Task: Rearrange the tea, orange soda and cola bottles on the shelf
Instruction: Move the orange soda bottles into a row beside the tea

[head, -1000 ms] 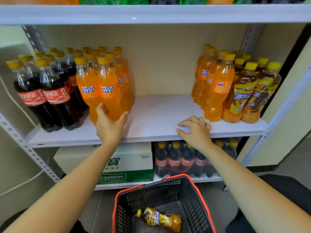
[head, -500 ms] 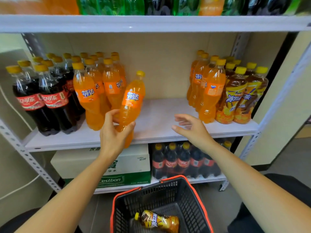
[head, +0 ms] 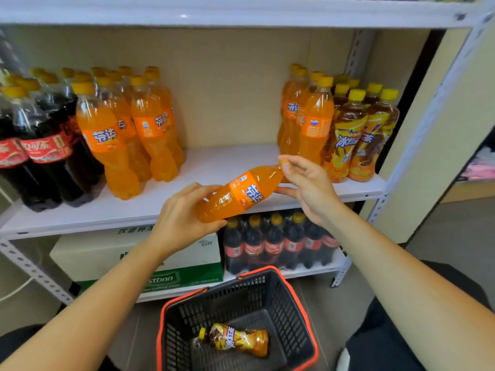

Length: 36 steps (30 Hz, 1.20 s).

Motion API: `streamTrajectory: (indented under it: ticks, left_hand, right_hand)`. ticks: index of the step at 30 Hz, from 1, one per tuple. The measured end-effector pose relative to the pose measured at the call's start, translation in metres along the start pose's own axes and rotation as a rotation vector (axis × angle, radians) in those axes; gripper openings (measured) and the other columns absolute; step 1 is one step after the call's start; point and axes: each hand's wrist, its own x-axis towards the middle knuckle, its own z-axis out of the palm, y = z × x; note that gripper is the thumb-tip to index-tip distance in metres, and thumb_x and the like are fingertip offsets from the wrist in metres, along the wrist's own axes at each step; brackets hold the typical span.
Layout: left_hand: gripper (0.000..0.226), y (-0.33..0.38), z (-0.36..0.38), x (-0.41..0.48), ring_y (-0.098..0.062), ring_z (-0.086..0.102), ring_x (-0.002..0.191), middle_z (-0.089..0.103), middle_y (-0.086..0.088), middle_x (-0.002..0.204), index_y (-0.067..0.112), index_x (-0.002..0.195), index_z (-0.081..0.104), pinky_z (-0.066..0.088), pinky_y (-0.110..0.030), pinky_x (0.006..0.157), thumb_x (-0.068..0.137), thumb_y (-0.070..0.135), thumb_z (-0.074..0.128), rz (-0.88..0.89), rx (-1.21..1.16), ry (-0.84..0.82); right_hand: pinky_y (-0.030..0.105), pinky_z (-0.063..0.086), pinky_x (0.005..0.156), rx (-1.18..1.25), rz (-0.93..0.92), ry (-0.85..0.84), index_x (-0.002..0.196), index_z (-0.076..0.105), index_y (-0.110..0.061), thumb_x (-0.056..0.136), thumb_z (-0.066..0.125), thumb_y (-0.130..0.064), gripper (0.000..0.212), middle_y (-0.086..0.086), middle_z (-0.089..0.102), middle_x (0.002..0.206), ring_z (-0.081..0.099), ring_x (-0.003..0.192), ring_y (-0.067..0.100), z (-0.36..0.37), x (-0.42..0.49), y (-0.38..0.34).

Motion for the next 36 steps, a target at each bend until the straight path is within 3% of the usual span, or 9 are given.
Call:
streamTrajectory:
  ticks: [3, 8, 12, 16, 22, 26, 28, 32, 36]
  left_hand:
    - [0.076, 0.003, 0.002, 0.002, -0.007, 0.067, 0.090, 0.070, 0.015, 0.108, 0.035, 0.132, 0.063, 0.055, -0.029, 0.079, 0.063, 0.062, 0.081, -0.093, -0.153, -0.069]
    - [0.066, 0.011, 0.006, 0.003, -0.011, 0.074, 0.099, 0.078, 0.011, 0.108, 0.036, 0.123, 0.067, 0.060, -0.027, 0.087, 0.062, 0.043, 0.093, -0.261, -0.593, -0.227]
    - [0.059, 0.018, 0.006, -0.001, -0.023, 0.075, 0.104, 0.077, -0.003, 0.115, 0.028, 0.122, 0.073, 0.059, -0.029, 0.082, 0.066, 0.034, 0.089, -0.413, -0.887, -0.375]
    - [0.054, 0.021, 0.006, -0.002, -0.029, 0.074, 0.104, 0.075, -0.011, 0.119, 0.022, 0.127, 0.070, 0.058, -0.033, 0.081, 0.075, 0.031, 0.082, -0.487, -0.994, -0.451]
    - [0.043, 0.028, 0.009, -0.003, -0.032, 0.073, 0.106, 0.074, -0.014, 0.120, 0.021, 0.126, 0.070, 0.059, -0.032, 0.079, 0.084, 0.021, 0.075, -0.488, -1.070, -0.484]
    - [0.048, 0.033, 0.014, -0.003, -0.031, 0.073, 0.105, 0.075, -0.010, 0.117, 0.015, 0.127, 0.065, 0.060, -0.033, 0.082, 0.082, 0.020, 0.079, -0.485, -0.993, -0.403]
    - [0.050, 0.037, 0.017, -0.003, -0.027, 0.074, 0.104, 0.076, -0.006, 0.115, 0.017, 0.127, 0.065, 0.060, -0.029, 0.080, 0.080, 0.021, 0.084, -0.486, -0.953, -0.338]
    - [0.055, 0.045, 0.025, -0.002, -0.020, 0.075, 0.098, 0.077, -0.003, 0.111, 0.024, 0.123, 0.066, 0.060, -0.028, 0.079, 0.071, 0.028, 0.084, -0.479, -0.864, -0.195]
    - [0.057, 0.051, 0.030, -0.003, -0.014, 0.073, 0.097, 0.075, 0.002, 0.111, 0.030, 0.123, 0.063, 0.058, -0.023, 0.078, 0.070, 0.035, 0.084, -0.449, -0.786, -0.181]
  right_hand:
    - [0.030, 0.060, 0.074, -0.014, -0.013, 0.001, 0.122, 0.066, -0.011, 0.102, 0.058, -0.017, 0.022, -0.004, 0.079, 0.094, 0.074, 0.092, 0.012, -0.004, 0.001, -0.004]
    - [0.035, 0.059, 0.082, 0.038, 0.000, -0.032, 0.122, 0.068, -0.015, 0.098, 0.056, -0.029, 0.030, 0.004, 0.073, 0.102, 0.069, 0.098, 0.017, -0.011, 0.001, -0.012]
    - [0.026, 0.054, 0.072, 0.086, -0.026, -0.076, 0.114, 0.070, -0.012, 0.093, 0.060, -0.019, 0.025, 0.003, 0.076, 0.106, 0.068, 0.090, 0.014, -0.017, 0.001, -0.014]
    - [0.022, 0.056, 0.082, 0.151, -0.013, -0.112, 0.119, 0.068, -0.010, 0.092, 0.060, -0.006, 0.028, 0.005, 0.076, 0.115, 0.070, 0.105, 0.014, -0.025, 0.002, -0.015]
    - [0.026, 0.056, 0.090, 0.180, -0.066, -0.017, 0.120, 0.068, -0.006, 0.078, 0.071, -0.007, 0.042, 0.005, 0.077, 0.112, 0.072, 0.109, 0.020, -0.022, -0.003, -0.016]
    - [0.029, 0.058, 0.088, 0.053, -0.115, 0.067, 0.124, 0.067, -0.015, 0.080, 0.078, -0.004, 0.047, -0.001, 0.075, 0.116, 0.071, 0.112, 0.016, -0.012, -0.008, -0.011]
    - [0.030, 0.059, 0.086, -0.075, -0.122, 0.033, 0.138, 0.057, -0.024, 0.079, 0.082, -0.014, 0.065, -0.002, 0.070, 0.124, 0.070, 0.111, 0.015, -0.005, -0.012, -0.008]
    - [0.040, 0.063, 0.085, -0.184, -0.010, -0.089, 0.150, 0.016, -0.057, 0.067, 0.086, -0.036, 0.110, 0.001, 0.056, 0.128, 0.071, 0.106, 0.021, 0.013, -0.024, 0.004]
    - [0.046, 0.062, 0.087, -0.098, 0.023, -0.015, 0.158, 0.007, -0.051, 0.077, 0.087, -0.022, 0.118, 0.003, 0.058, 0.126, 0.071, 0.108, 0.022, 0.022, -0.027, 0.012]
